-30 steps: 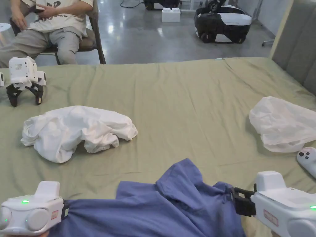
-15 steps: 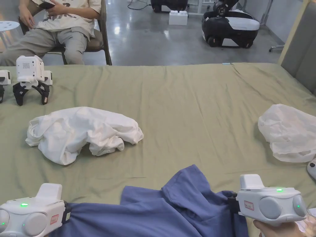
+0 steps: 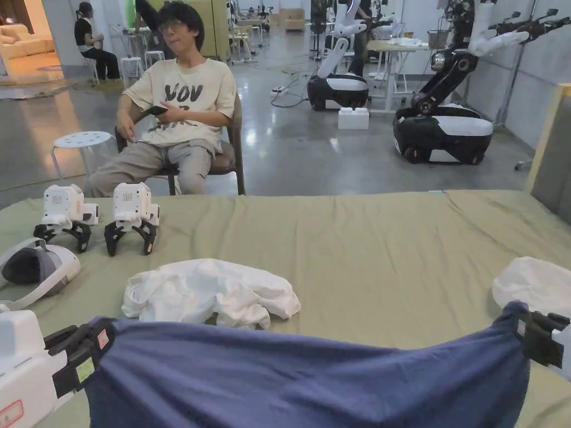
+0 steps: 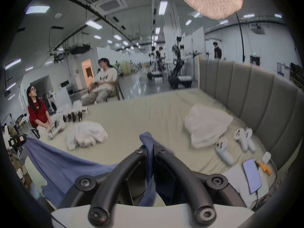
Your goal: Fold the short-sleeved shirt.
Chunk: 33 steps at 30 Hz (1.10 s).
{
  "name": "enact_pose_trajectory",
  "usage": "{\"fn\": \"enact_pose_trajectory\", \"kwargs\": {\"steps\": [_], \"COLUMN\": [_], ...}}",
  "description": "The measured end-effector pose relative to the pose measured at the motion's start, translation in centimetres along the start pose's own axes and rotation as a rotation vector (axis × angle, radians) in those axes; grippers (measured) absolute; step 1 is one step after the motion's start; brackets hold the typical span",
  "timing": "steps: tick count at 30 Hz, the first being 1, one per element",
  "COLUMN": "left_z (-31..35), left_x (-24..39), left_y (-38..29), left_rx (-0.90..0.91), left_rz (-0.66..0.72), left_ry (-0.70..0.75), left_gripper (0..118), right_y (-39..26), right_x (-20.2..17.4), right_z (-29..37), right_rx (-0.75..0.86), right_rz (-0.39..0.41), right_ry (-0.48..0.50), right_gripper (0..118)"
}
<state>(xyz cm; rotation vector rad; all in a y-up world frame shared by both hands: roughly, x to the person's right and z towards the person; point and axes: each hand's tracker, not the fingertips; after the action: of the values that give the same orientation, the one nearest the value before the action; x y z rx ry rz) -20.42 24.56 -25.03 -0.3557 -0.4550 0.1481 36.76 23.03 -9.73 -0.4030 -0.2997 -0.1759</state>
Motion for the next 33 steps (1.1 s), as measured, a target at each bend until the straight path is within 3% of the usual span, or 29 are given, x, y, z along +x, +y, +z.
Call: {"fn": "enact_pose_trajectory", "kwargs": {"steps": [2, 6, 12, 17, 33], "left_z": [1.3, 2.6, 3.4, 2.7, -6.2], "left_x": [0.6, 1.8, 3.2, 4.0, 4.2], "left_y": [2.8, 8.2, 14.0, 18.0, 26.9], "left_rx": [0.054, 0.157, 0.282, 0.332, 0.363], "left_rz": [0.043, -0.045, -0.033, -0.088, -0.035], "left_ry": [-0.029, 0.026, 0.021, 0.067, 0.129], "left_gripper": [1, 1, 1, 1, 1], "right_y": [2.1, 7.1, 14.1, 18.7, 31.0], "right_x": [-0.2, -1.7, -4.1, -5.4, -5.4], "right_z": [1.6, 4.1, 5.5, 5.8, -0.9], "right_rx": [0.072, 0.175, 0.328, 0.385, 0.435], "right_rz": [0.001, -0.004, 0.050, 0.092, 0.126], "right_ry": [-0.007, 0.027, -0.004, -0.020, -0.104], "right_gripper": [3, 3, 3, 3, 3]}}
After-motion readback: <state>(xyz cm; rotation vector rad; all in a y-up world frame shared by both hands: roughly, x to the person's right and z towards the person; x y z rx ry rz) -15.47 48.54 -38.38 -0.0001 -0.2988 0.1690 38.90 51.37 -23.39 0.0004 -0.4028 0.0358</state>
